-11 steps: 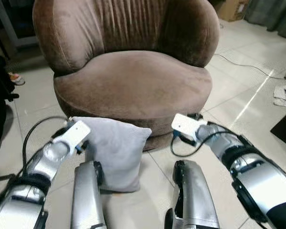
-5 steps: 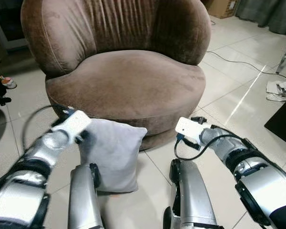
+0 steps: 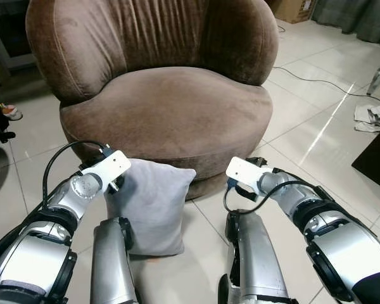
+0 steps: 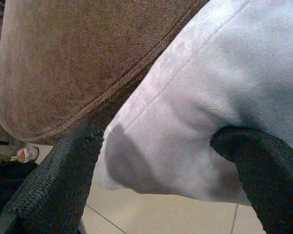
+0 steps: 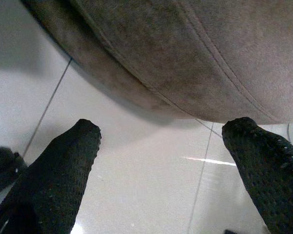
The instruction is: Move the pillow to the sofa from floor
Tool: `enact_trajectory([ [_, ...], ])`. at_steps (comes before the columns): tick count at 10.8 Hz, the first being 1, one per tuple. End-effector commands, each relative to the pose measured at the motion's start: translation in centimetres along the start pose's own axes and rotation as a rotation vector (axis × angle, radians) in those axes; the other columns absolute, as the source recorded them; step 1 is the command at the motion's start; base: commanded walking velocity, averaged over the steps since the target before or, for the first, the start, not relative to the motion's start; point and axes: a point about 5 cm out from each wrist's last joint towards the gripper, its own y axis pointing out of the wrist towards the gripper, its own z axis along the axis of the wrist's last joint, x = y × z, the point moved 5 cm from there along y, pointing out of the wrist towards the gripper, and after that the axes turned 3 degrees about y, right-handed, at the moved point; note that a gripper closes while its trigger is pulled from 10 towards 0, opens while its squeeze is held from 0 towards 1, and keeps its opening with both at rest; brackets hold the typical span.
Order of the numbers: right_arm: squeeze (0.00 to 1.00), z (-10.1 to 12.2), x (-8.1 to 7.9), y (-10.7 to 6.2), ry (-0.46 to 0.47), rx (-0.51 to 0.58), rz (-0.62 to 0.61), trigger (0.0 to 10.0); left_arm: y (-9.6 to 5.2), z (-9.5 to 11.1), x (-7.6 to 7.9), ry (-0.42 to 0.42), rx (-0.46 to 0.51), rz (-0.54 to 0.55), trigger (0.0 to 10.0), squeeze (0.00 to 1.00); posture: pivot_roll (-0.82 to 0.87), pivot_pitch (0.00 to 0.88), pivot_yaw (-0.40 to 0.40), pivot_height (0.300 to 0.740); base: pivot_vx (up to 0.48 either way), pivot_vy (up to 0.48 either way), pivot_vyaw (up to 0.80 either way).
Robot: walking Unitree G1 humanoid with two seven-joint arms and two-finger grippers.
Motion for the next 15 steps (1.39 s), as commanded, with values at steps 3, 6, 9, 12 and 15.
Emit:
enact_trajectory([
  [3, 0.00, -0.2, -0.4, -0.1, 0.264, 0.034, 0.033, 10.0, 0.4, 1.4, 0.4, 0.032, 0.016, -0.018, 10.0, 0.00, -0.10, 0.000, -0.042, 0.411, 0.000, 0.000, 0.00],
  [6, 0.00, 0.1, -0.7, -0.5, 0.426, 0.117, 0.127, 10.0, 0.6, 2.2, 0.5, 0.051, 0.031, -0.026, 10.0, 0.00, -0.12, 0.000, -0.033, 0.411, 0.000, 0.000, 0.00],
  [9, 0.00, 0.6, -0.5, -2.1, 0.447, 0.213, 0.238, 10.0, 0.6, 2.1, 0.2, 0.058, 0.019, -0.023, 10.0, 0.00, -0.14, 0.000, -0.026, 0.411, 0.000, 0.000, 0.00],
  [12, 0.00, 1.6, -1.9, -6.7, 0.374, 0.319, 0.453, 10.0, 0.5, 2.2, -0.2, 0.054, 0.015, -0.013, 10.0, 0.00, -0.16, 0.000, -0.024, 0.411, 0.000, 0.000, 0.00],
  [15, 0.00, 3.7, -1.8, -8.9, 0.400, 0.371, 0.556, 10.0, 0.6, 2.7, -0.4, 0.058, 0.022, -0.008, 10.0, 0.00, -0.16, 0.000, -0.025, 0.411, 0.000, 0.000, 0.00],
])
